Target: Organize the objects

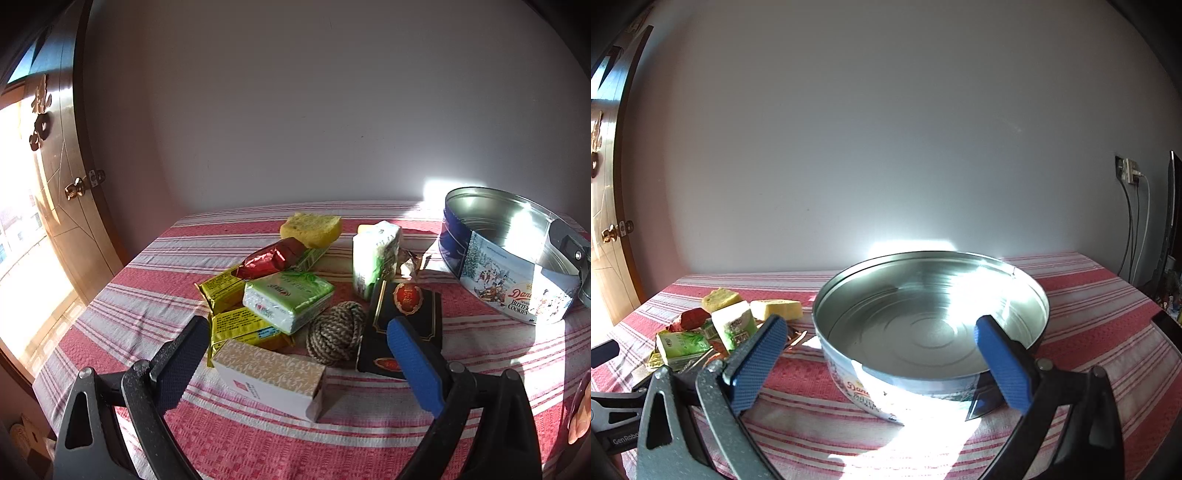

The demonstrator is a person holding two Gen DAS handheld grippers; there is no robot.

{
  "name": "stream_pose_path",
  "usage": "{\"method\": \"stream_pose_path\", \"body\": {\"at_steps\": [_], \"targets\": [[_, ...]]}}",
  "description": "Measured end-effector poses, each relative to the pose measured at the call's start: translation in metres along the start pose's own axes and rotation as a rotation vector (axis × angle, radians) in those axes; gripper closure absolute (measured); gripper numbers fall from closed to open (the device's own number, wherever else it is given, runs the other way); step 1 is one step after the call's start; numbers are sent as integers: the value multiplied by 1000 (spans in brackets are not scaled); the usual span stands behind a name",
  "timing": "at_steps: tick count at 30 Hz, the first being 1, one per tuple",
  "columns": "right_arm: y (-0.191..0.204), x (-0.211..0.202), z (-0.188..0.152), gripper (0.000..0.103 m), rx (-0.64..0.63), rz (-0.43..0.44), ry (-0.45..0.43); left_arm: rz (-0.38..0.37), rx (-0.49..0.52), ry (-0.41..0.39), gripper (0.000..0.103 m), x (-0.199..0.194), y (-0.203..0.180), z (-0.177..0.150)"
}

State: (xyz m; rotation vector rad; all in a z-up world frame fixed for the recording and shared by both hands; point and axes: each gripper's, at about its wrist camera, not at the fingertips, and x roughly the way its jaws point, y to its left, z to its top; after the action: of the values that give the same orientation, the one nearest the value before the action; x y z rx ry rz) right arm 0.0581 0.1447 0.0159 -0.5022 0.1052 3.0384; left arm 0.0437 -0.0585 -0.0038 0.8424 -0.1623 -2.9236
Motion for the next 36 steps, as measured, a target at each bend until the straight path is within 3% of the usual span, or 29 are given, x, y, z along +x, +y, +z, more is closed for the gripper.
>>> {"method": "stream_pose_path", "body": {"at_steps": [4,11,18,22,24,25,30,36], "targets": [[17,6,-5,0,-40,75,65,-34,-33,61,5,3,26,-8],[53,11,-5,1,-114,233,136,-24,-81,106,5,1,49,-20],[102,35,-14,1,-292,412,297,-68,-71,150,5,3,56,-27],[119,54,-24,1,-384,438,364,-59,-55,169,5,3,62,-32],[126,64,-31,9,-416,450,418,-73,-64,179,5,4,62,-33],[128,67,-34,22,-423,450,428,-83,-70,182,5,5,61,-32],[120,62,-34,34,-416,462,399,-113,-65,193,5,13,48,-24],[84,43,-19,42,-289,445,288,-106,-25,205,5,35,28,-17]]}}
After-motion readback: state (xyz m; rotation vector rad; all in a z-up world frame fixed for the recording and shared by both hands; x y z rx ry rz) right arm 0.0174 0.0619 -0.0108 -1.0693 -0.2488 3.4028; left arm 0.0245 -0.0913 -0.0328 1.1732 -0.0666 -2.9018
